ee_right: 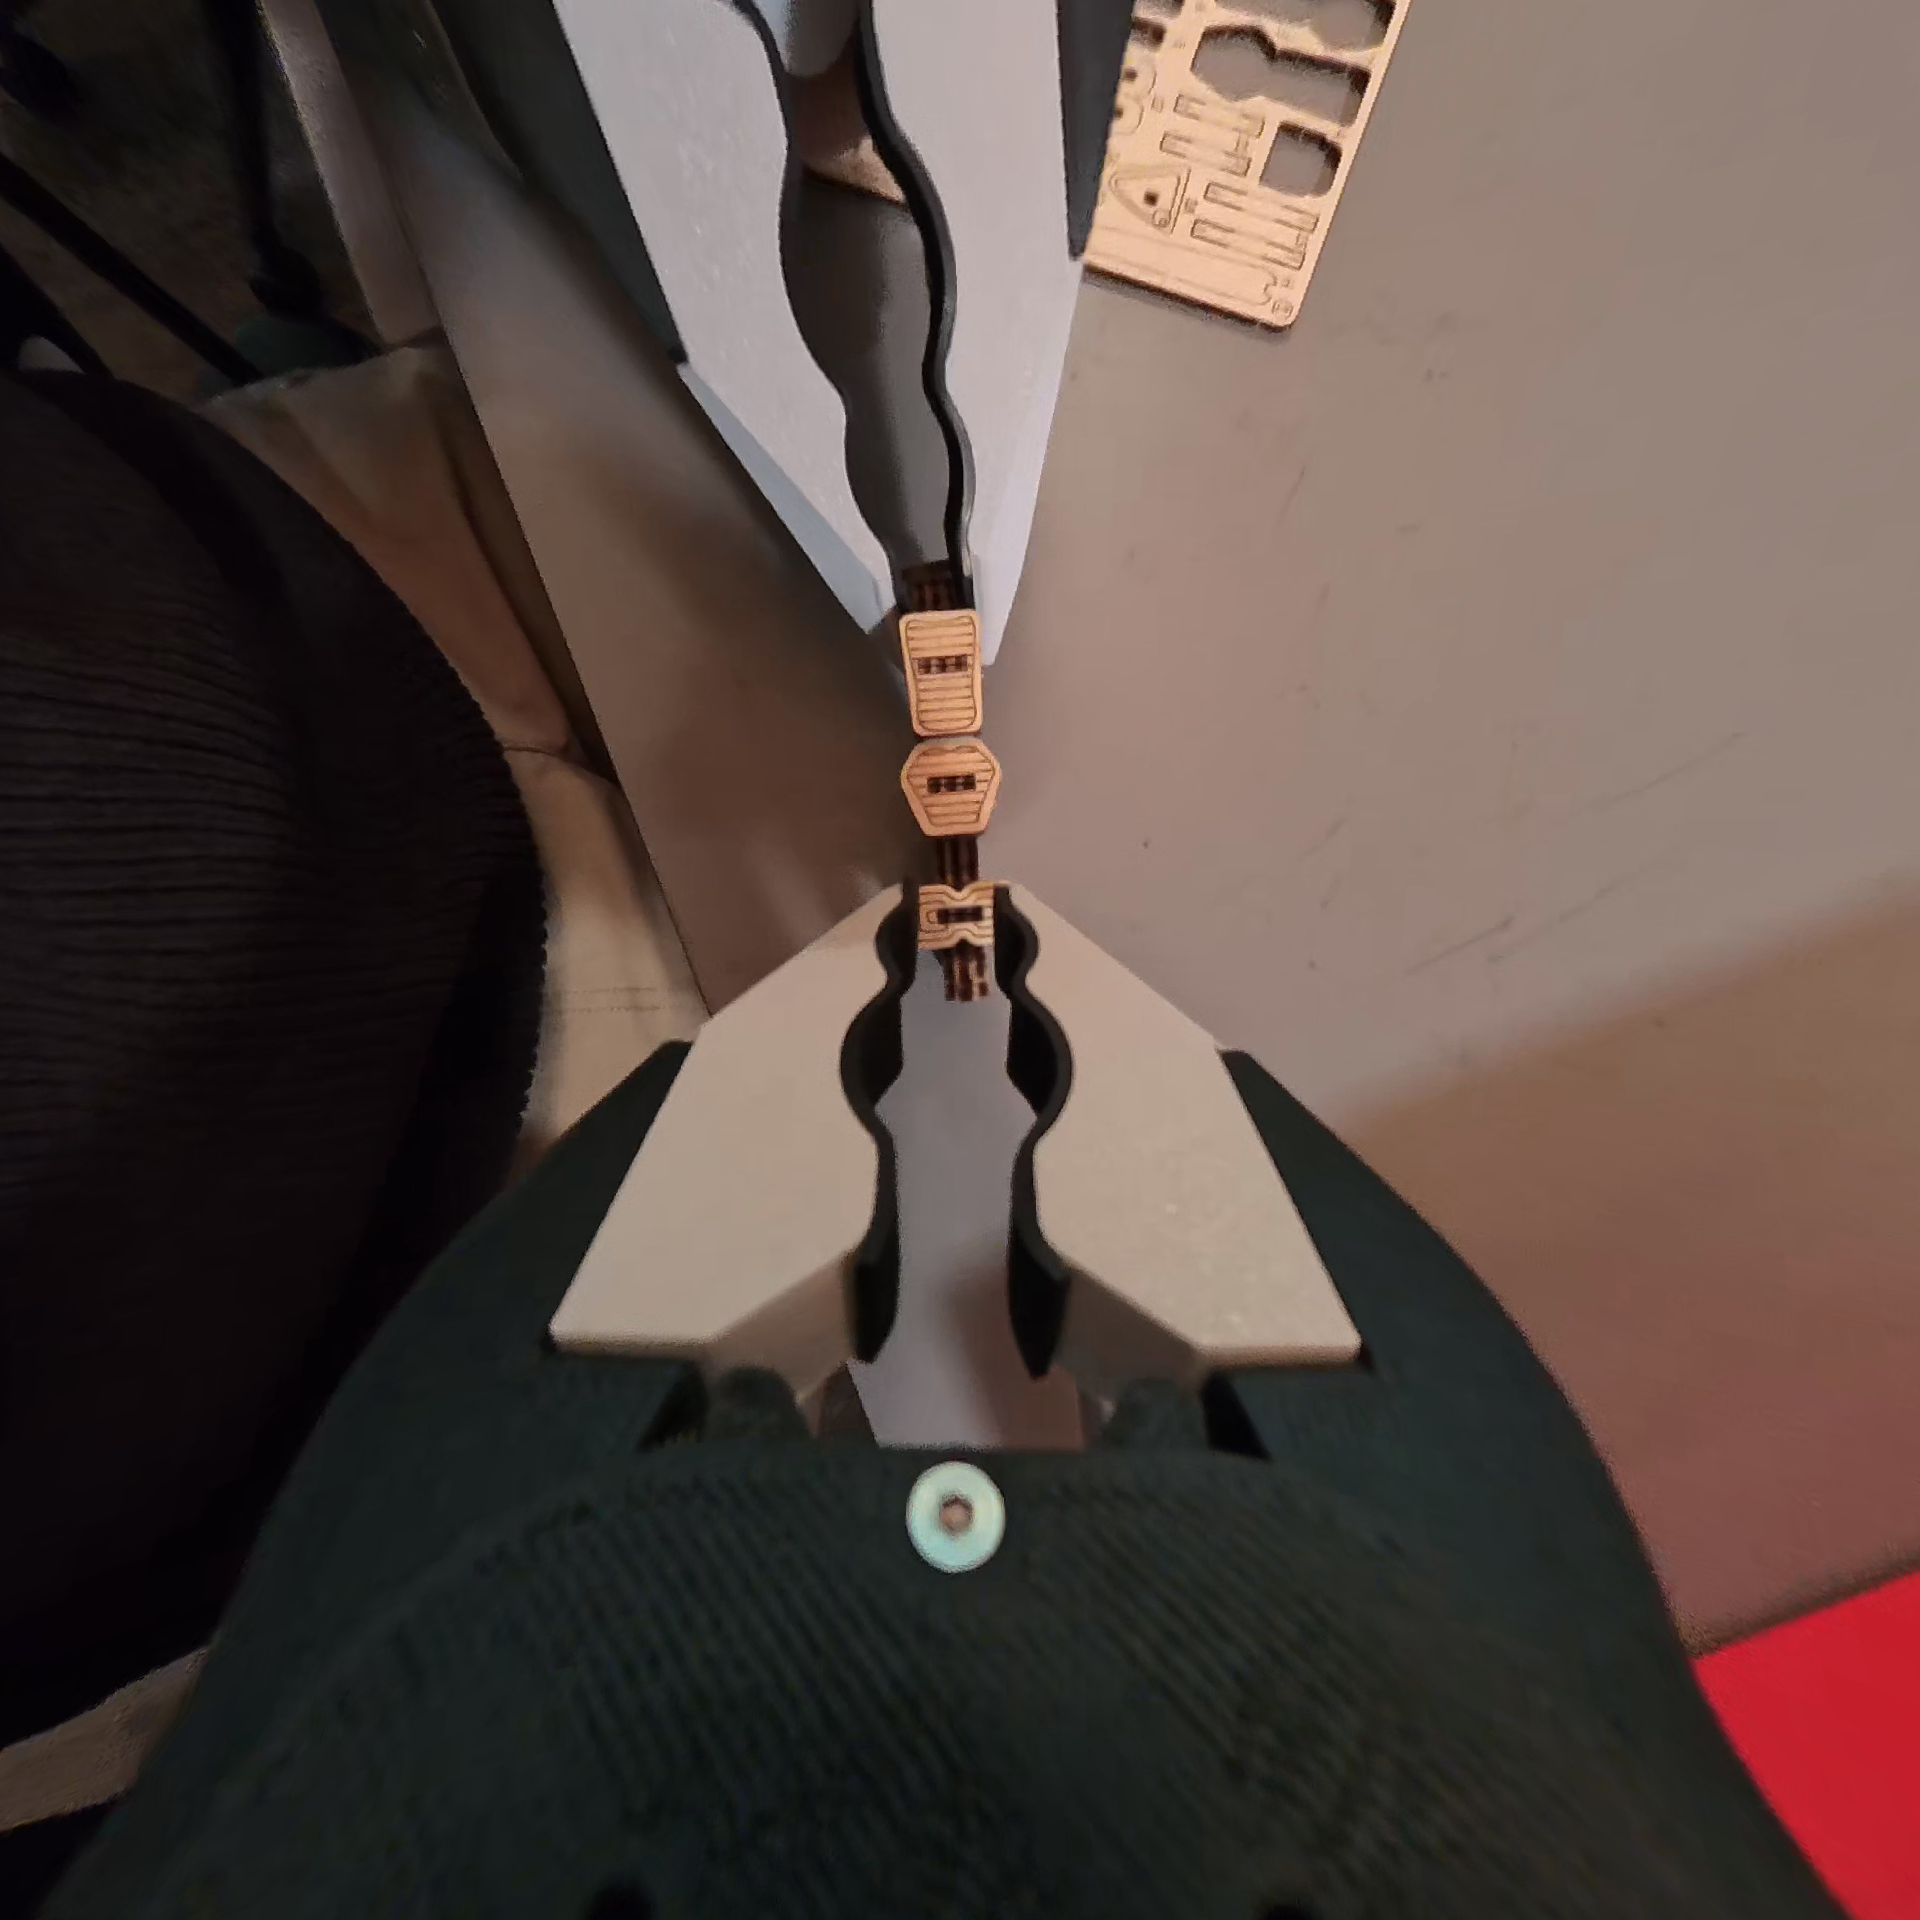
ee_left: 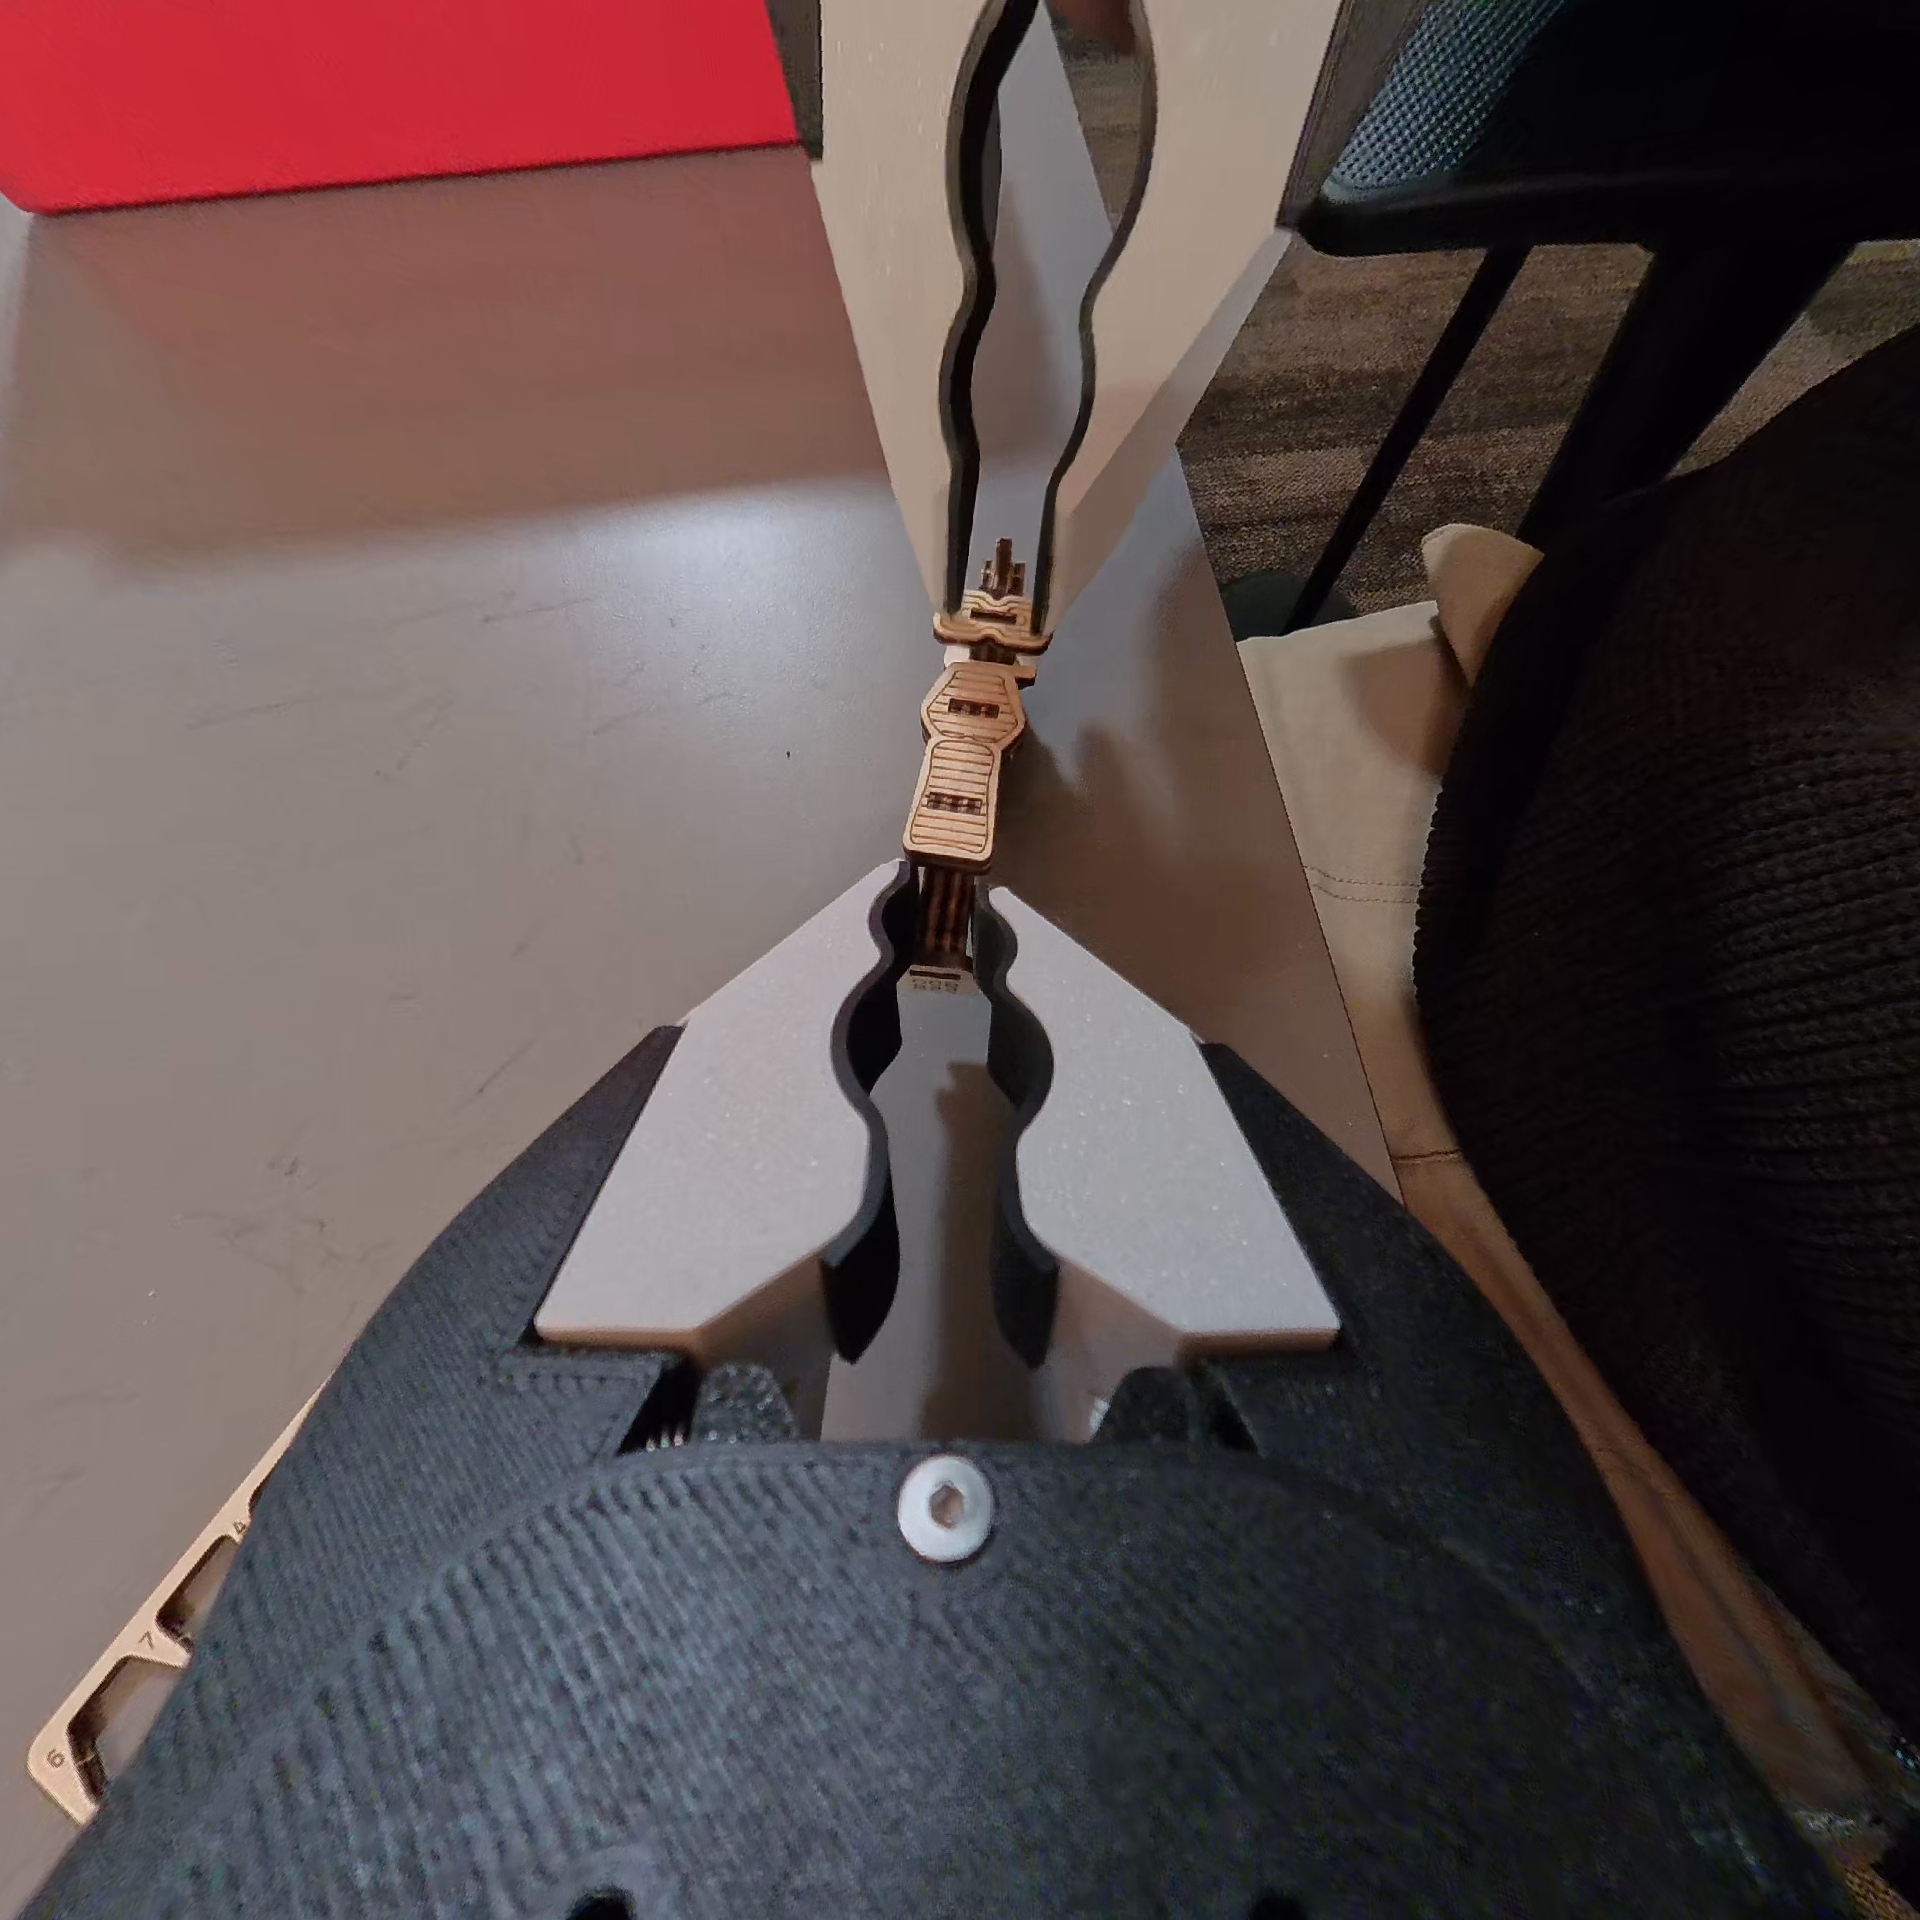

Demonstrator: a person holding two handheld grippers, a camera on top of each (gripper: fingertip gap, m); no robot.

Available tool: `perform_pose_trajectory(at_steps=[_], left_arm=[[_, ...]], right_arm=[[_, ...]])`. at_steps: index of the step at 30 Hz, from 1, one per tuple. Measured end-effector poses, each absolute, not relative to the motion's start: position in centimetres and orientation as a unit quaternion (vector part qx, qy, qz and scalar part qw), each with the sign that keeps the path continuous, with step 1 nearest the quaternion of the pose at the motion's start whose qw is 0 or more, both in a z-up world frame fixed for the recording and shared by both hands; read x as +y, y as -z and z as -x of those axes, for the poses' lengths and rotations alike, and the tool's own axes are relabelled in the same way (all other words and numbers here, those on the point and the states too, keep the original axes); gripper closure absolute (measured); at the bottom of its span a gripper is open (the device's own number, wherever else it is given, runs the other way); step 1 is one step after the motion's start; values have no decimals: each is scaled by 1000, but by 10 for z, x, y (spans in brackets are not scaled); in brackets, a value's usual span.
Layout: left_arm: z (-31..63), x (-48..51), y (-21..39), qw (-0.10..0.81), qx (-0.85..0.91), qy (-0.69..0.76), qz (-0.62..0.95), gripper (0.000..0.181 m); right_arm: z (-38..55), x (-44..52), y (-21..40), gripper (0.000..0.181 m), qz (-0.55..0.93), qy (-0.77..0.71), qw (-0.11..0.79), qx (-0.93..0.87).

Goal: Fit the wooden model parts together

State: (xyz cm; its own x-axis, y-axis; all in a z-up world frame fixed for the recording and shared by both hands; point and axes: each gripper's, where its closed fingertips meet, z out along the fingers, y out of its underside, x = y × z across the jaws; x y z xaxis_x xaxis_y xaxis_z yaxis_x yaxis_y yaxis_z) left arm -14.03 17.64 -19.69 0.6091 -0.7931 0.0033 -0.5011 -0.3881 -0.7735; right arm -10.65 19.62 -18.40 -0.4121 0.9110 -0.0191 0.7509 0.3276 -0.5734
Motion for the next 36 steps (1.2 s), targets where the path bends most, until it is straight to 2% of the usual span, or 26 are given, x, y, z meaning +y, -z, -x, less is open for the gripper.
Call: perform_pose_trajectory(at_steps=[9,15,18,23,32,36], left_arm=[[140,176,197,383,400,191,811,172],[140,176,197,383,400,190,811,172],[140,176,197,382,400,191,811,172],[140,176,197,383,400,190,811,172],[141,176,198,382,399,191,812,172],[140,176,198,382,399,190,812,172]], right_arm=[[108,199,181,169,528,-271,158,-789],[113,205,159,181,526,-302,199,-770],[115,209,154,181,534,-318,208,-755],[106,211,193,181,552,-251,164,-778],[109,207,173,181,543,-292,177,-767],[106,209,177,171,542,-277,177,-773]])
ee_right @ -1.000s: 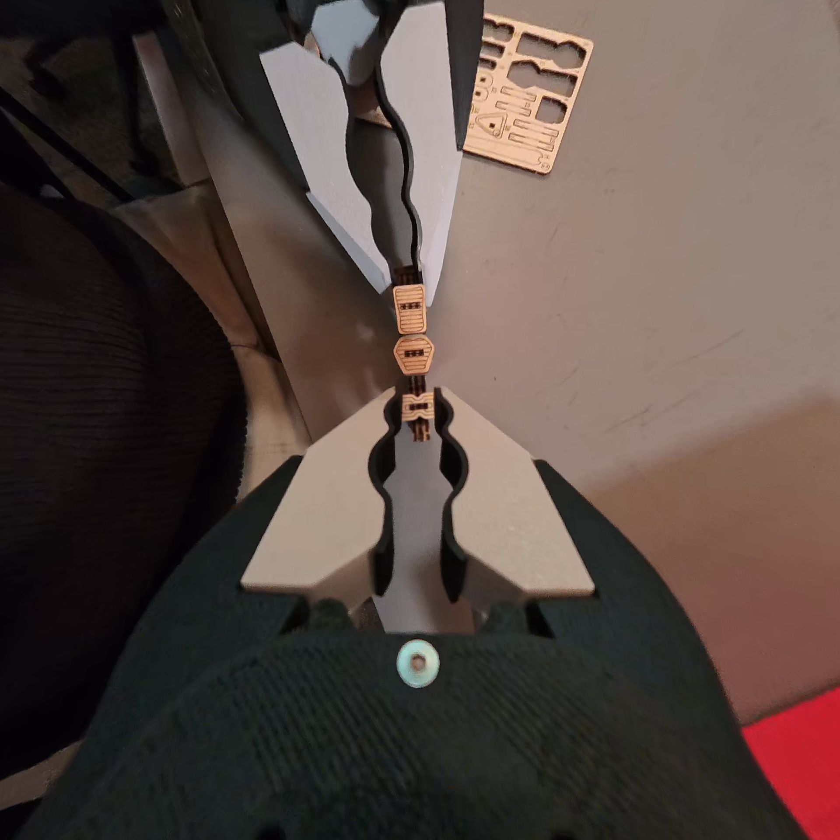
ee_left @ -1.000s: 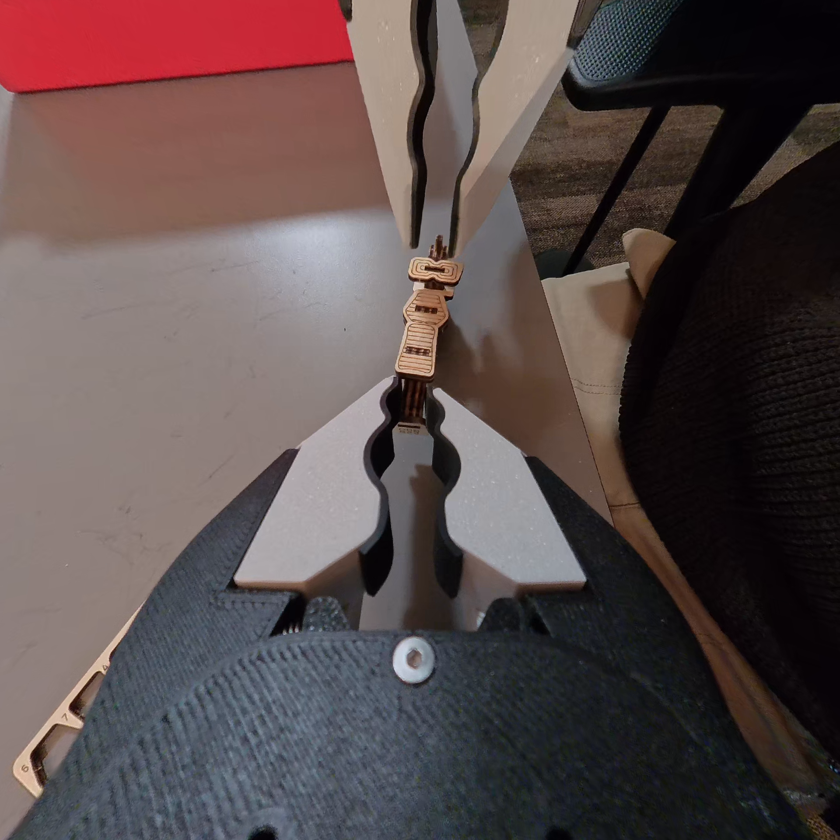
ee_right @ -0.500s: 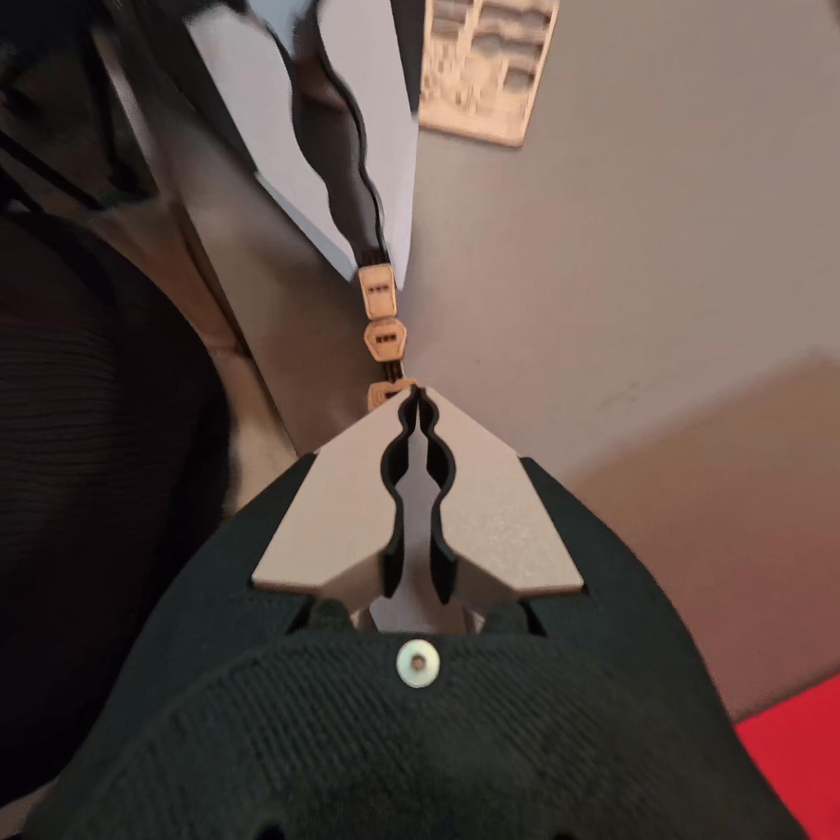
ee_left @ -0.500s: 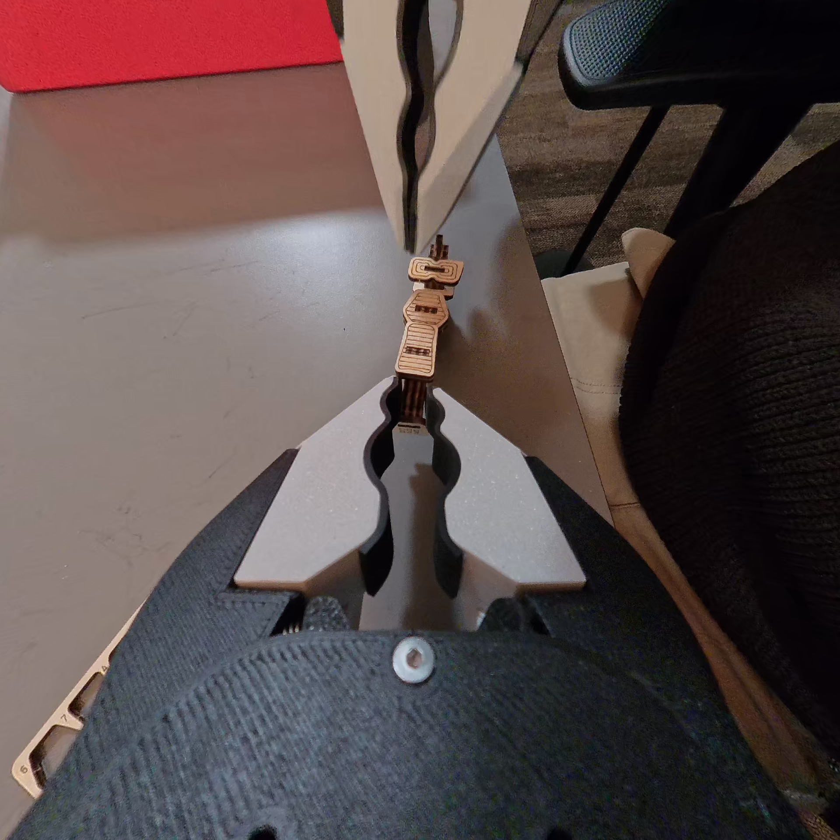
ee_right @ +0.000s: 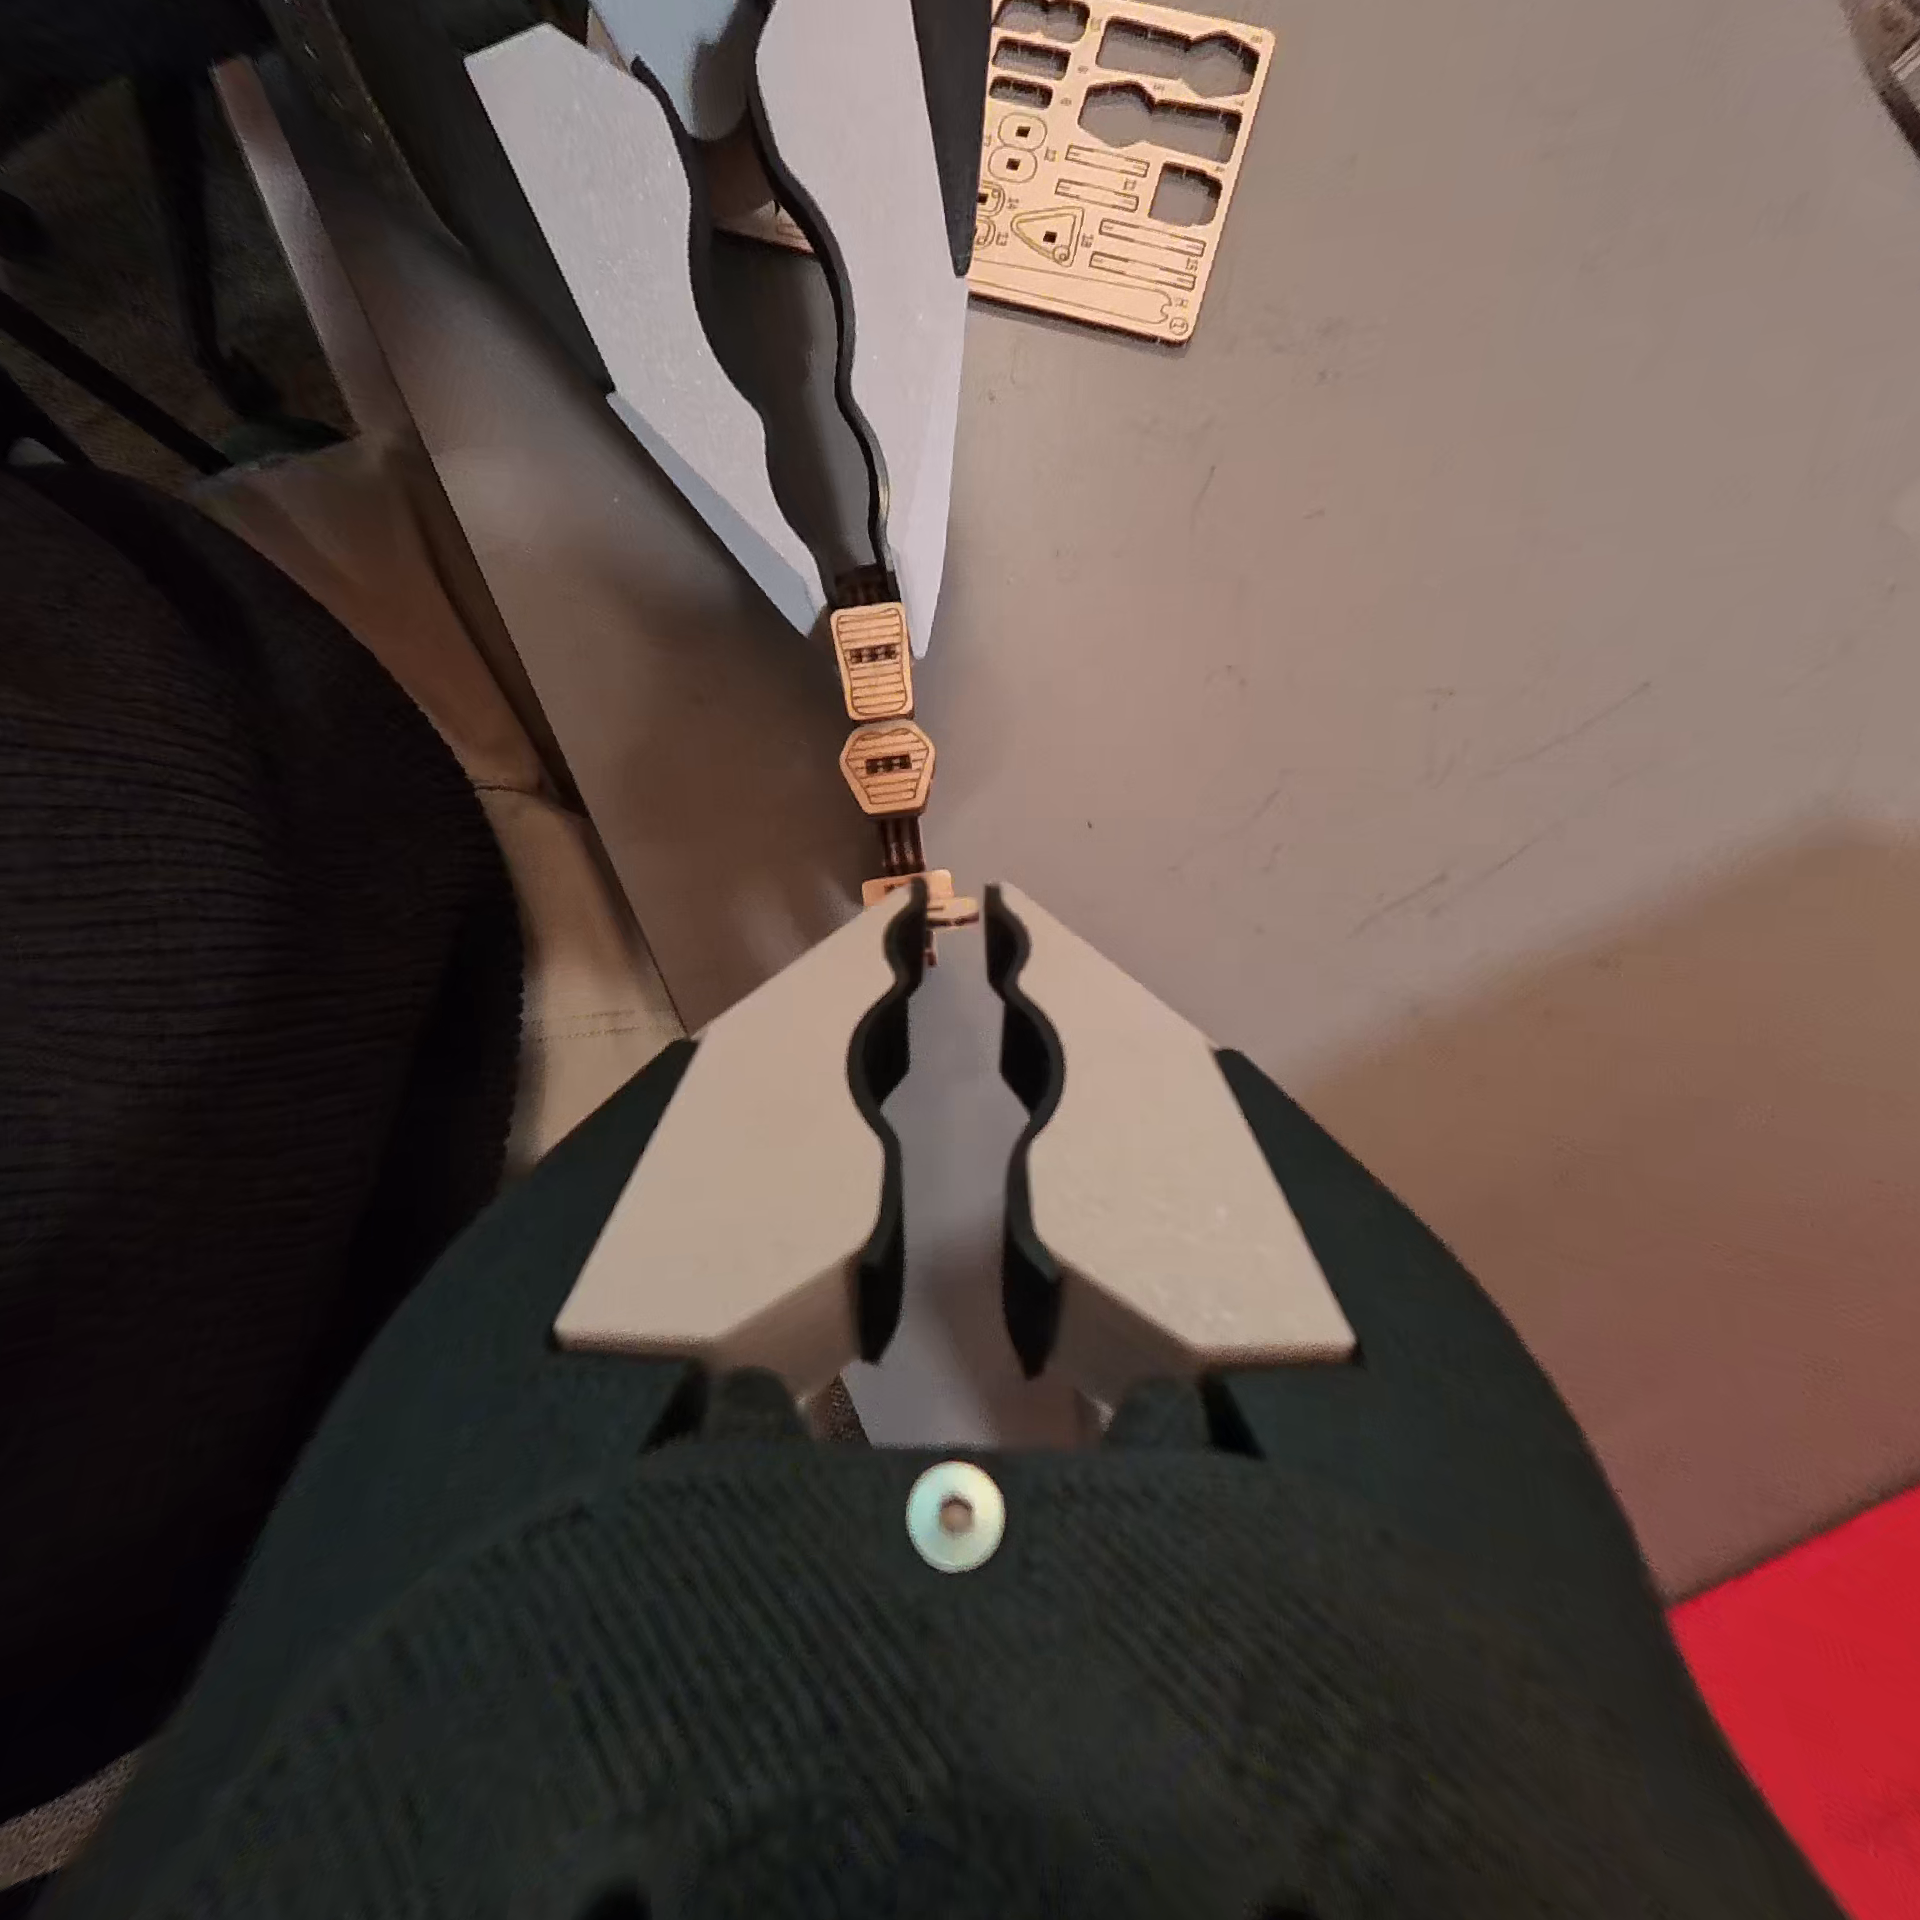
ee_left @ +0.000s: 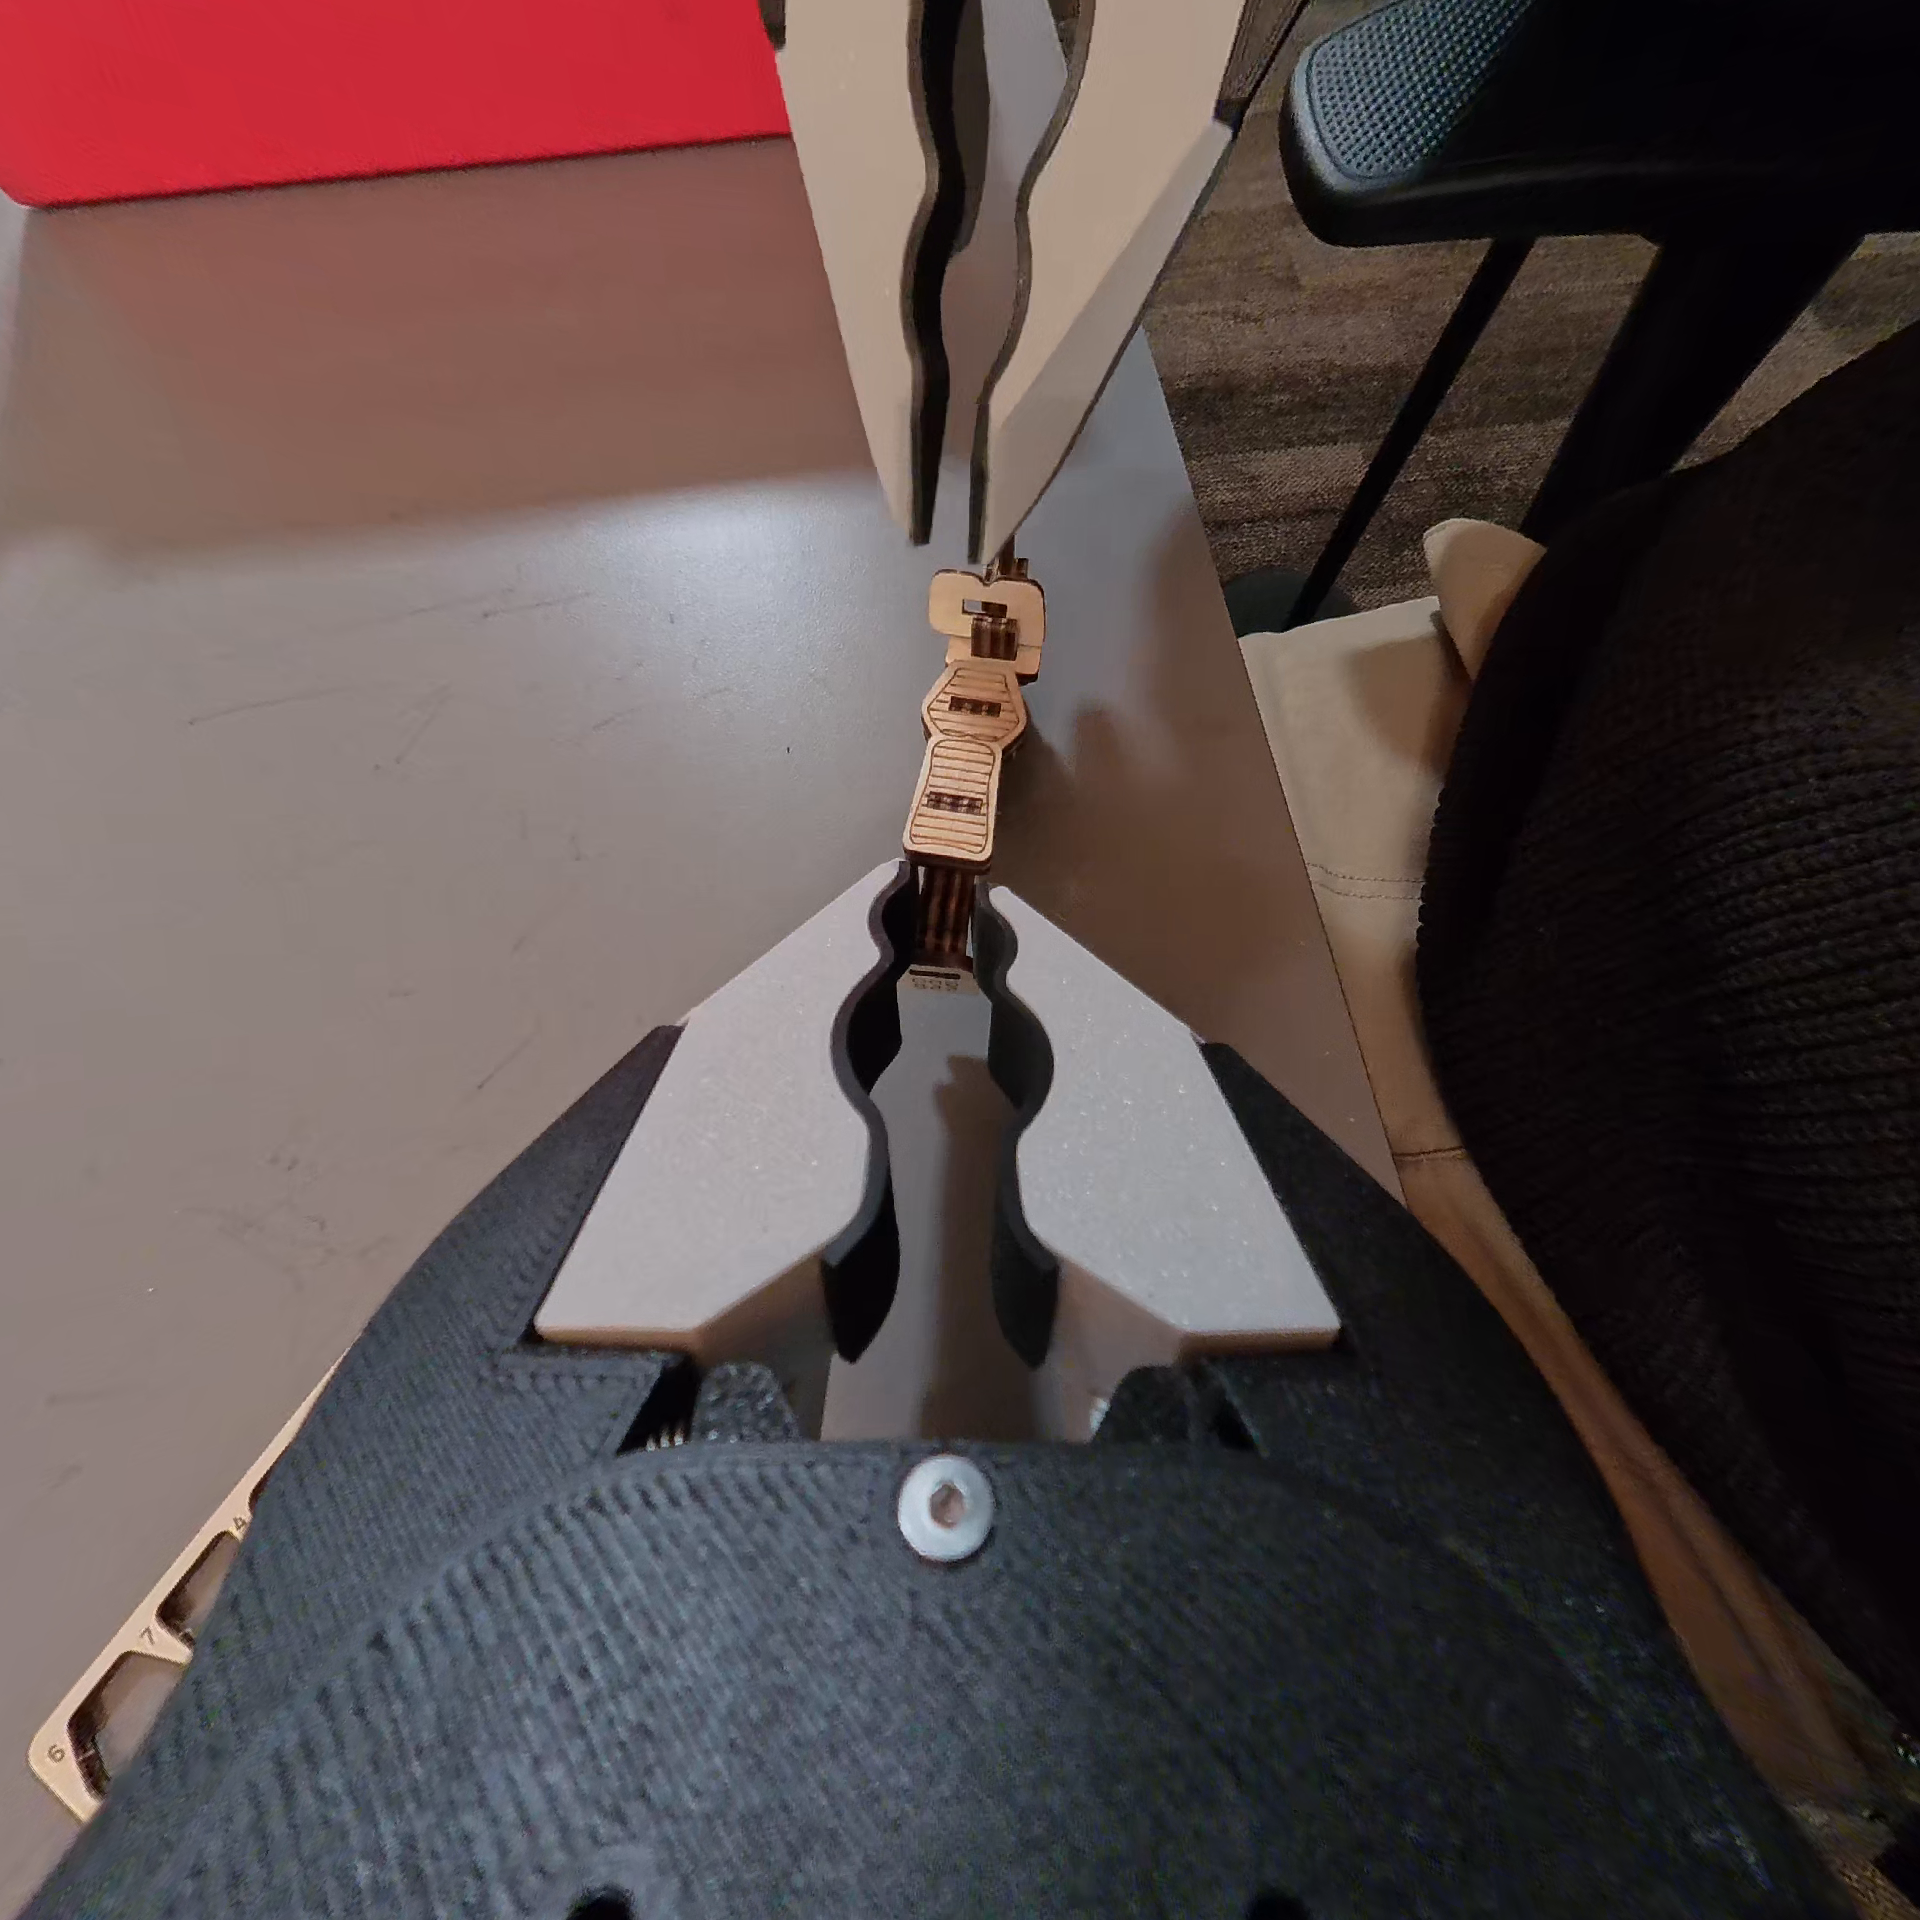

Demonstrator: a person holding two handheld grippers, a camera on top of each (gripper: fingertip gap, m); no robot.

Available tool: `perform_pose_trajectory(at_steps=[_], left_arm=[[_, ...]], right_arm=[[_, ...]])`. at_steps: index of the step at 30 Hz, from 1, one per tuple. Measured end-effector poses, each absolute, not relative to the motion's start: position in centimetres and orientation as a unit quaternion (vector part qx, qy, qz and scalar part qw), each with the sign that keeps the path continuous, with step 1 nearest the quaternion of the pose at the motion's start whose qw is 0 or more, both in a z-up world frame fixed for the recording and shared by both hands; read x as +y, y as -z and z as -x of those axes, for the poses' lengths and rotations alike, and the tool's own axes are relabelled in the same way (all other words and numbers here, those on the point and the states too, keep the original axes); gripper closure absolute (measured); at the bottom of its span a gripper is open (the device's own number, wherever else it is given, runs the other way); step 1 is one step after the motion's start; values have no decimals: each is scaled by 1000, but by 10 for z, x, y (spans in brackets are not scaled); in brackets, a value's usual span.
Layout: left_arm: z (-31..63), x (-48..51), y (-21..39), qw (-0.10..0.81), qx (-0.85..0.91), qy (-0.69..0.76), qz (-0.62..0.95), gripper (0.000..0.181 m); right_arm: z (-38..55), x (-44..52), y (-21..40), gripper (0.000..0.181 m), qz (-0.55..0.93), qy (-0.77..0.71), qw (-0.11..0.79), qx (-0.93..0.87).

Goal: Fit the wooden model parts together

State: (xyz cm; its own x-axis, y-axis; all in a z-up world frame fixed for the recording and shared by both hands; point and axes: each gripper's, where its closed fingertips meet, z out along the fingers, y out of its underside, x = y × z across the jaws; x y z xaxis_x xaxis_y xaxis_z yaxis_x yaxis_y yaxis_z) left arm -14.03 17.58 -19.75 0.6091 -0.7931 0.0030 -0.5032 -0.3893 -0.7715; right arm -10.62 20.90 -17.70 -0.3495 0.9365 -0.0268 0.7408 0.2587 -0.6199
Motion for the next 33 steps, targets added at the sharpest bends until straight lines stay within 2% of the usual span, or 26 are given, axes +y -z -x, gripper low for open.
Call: perform_pose_trajectory(at_steps=[3,5,12,17,33], left_arm=[[140,176,197,382,399,190,811,172],[140,176,197,382,399,190,811,172],[140,176,197,383,400,190,811,172],[140,175,197,383,400,190,811,172],[140,176,196,383,401,189,811,172]], right_arm=[[103,207,178,150,544,-290,159,-771],[99,204,184,144,547,-291,137,-773],[99,200,194,146,545,-284,124,-779],[101,200,195,158,540,-281,132,-782],[95,233,172,158,572,-251,185,-759]])
